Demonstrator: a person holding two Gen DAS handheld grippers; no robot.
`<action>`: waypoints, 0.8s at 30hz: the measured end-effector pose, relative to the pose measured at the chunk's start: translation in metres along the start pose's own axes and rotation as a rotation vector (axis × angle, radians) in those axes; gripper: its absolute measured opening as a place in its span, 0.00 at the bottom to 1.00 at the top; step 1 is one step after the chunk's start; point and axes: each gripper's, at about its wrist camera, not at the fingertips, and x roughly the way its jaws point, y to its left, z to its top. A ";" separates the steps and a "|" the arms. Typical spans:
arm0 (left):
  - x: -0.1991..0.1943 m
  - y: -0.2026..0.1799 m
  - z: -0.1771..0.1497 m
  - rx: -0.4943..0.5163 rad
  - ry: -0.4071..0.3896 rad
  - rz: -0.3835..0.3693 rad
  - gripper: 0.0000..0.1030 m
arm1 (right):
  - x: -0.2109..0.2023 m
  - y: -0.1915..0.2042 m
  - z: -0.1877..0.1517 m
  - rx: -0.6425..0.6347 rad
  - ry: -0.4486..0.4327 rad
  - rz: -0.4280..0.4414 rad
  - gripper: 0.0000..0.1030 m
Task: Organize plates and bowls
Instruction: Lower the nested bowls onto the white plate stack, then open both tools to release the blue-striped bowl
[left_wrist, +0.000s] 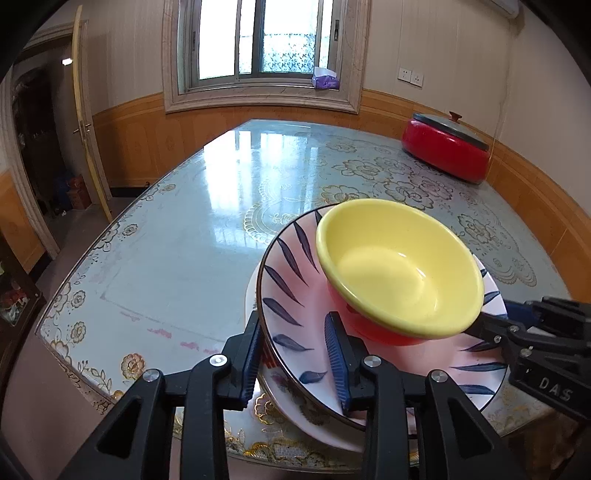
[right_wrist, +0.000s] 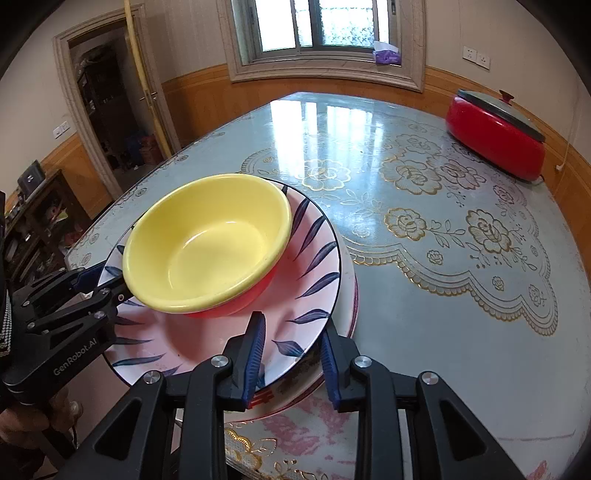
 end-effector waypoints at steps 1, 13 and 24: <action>-0.002 0.002 0.001 -0.004 -0.011 -0.011 0.36 | 0.000 0.001 -0.001 0.007 -0.005 -0.013 0.28; -0.029 0.014 0.000 0.128 -0.071 -0.137 0.64 | -0.026 0.032 -0.019 0.246 -0.106 -0.197 0.32; -0.054 0.033 -0.020 0.152 -0.094 -0.180 0.94 | -0.061 0.076 -0.050 0.314 -0.211 -0.290 0.37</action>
